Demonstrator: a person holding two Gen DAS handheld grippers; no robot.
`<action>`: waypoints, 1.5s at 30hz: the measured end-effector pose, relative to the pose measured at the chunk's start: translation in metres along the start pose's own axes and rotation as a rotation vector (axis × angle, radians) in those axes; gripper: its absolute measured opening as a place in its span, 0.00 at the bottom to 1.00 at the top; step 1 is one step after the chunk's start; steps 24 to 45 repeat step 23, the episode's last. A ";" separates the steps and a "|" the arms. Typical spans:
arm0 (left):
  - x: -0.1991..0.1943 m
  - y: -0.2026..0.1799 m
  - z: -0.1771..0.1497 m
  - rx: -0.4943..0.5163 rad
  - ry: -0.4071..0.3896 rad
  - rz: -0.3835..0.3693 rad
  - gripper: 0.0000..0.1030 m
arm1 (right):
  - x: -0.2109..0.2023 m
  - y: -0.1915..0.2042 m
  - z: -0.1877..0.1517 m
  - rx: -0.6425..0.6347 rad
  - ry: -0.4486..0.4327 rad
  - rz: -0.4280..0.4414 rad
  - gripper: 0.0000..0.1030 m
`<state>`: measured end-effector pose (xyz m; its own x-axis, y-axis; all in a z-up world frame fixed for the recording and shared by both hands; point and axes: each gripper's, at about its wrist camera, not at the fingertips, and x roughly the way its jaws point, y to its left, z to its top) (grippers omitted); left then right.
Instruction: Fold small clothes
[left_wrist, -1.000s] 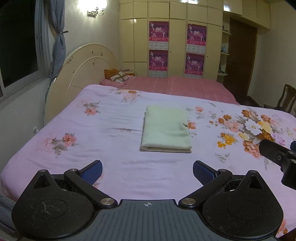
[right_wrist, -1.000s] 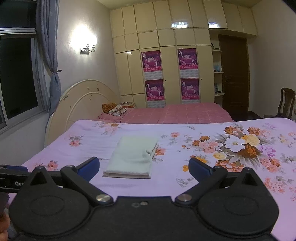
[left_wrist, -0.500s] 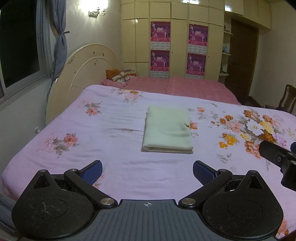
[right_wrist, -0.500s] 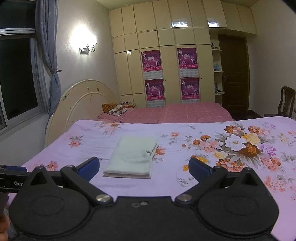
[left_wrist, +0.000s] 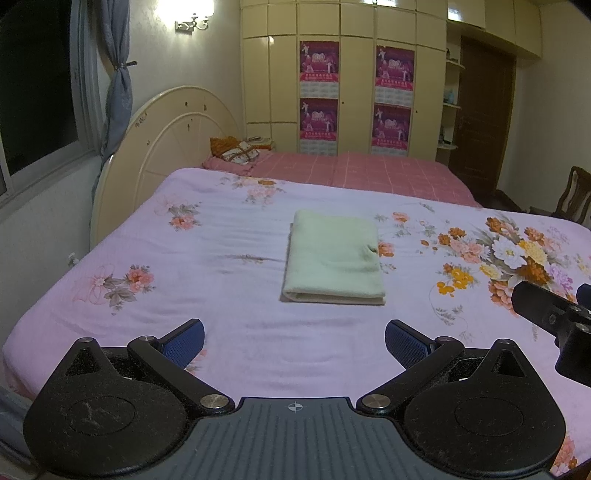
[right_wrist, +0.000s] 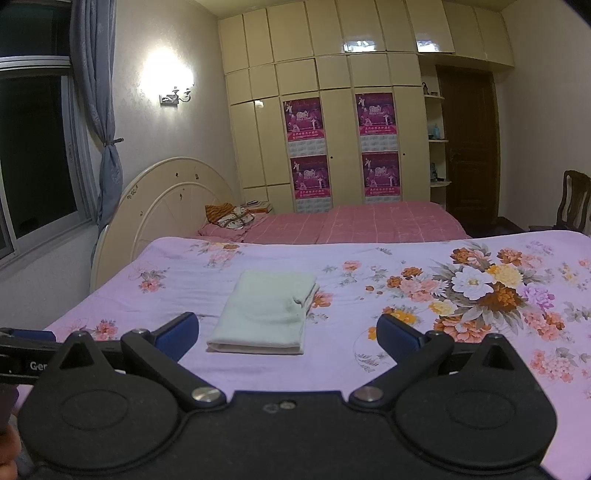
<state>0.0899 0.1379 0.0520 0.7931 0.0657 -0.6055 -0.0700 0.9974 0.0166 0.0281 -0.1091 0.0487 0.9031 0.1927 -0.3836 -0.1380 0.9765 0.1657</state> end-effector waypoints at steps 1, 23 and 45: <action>0.001 0.000 0.000 -0.001 0.001 0.001 1.00 | 0.000 0.001 0.000 0.001 0.002 -0.001 0.99; 0.021 -0.010 0.005 0.023 -0.005 -0.043 1.00 | 0.019 -0.005 -0.006 0.000 0.033 0.010 0.99; 0.021 -0.010 0.005 0.023 -0.005 -0.043 1.00 | 0.019 -0.005 -0.006 0.000 0.033 0.010 0.99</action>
